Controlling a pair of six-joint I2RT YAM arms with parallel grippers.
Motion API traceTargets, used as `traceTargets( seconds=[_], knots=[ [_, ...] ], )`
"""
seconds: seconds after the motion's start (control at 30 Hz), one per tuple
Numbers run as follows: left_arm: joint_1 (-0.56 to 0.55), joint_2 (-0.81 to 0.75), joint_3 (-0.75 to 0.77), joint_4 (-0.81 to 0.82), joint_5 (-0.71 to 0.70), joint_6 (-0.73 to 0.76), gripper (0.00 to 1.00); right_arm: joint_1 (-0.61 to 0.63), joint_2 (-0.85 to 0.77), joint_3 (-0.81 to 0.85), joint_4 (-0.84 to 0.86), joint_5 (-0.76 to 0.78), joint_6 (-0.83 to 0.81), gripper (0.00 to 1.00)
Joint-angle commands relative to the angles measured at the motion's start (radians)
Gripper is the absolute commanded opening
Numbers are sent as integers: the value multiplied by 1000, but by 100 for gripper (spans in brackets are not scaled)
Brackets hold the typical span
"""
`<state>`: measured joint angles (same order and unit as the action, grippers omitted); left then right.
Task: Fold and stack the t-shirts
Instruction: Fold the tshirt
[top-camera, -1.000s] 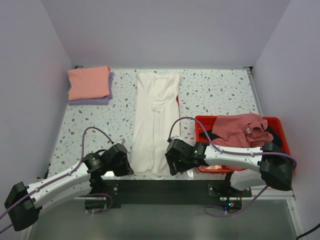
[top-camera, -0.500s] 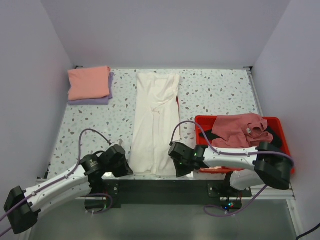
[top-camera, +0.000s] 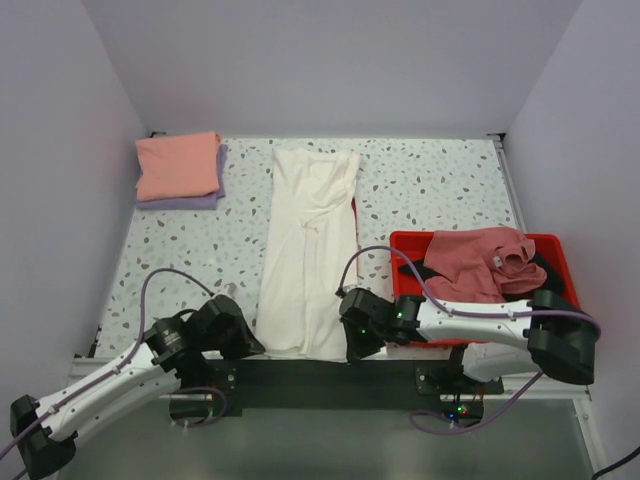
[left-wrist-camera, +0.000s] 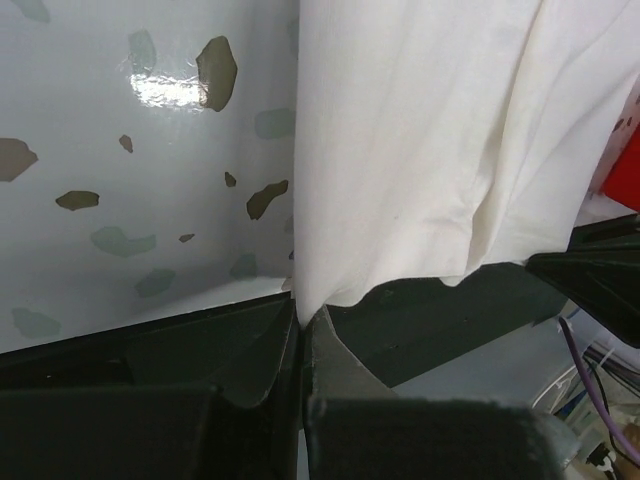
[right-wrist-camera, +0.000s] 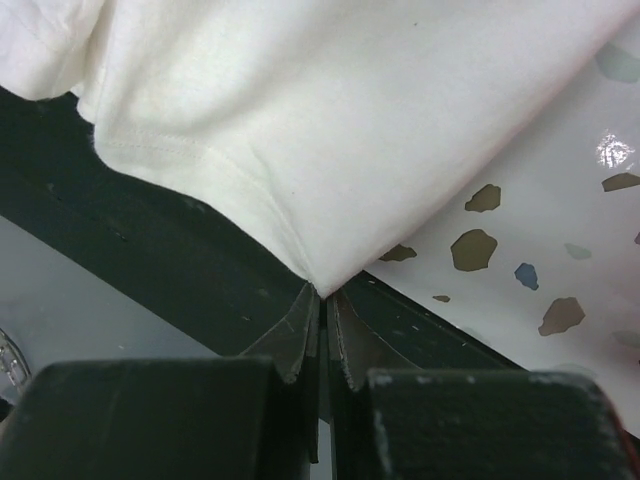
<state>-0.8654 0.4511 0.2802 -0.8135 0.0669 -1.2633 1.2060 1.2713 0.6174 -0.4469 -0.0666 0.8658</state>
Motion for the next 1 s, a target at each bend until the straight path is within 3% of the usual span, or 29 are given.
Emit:
traceTargets(
  seconds=[0.0,0.23,0.57,0.73,0.97],
  knots=[
    [-4,-35,43,-58,-13,-34,0,6,-39,19,11,4,-19,0],
    [-4,70,143,42,-64,39,0,-20,-96,105,-79,157,-82,0],
    [-3,312,367,125,-302,191,0,-229,-95,220,-69,162,-252,0],
    [23,420,502,143,-506,251,0,-338,-40,292,-35,159,-297,0],
    [229,573,542,376,-334,468,0,-430,36,380,25,139,-341,0]
  ],
)
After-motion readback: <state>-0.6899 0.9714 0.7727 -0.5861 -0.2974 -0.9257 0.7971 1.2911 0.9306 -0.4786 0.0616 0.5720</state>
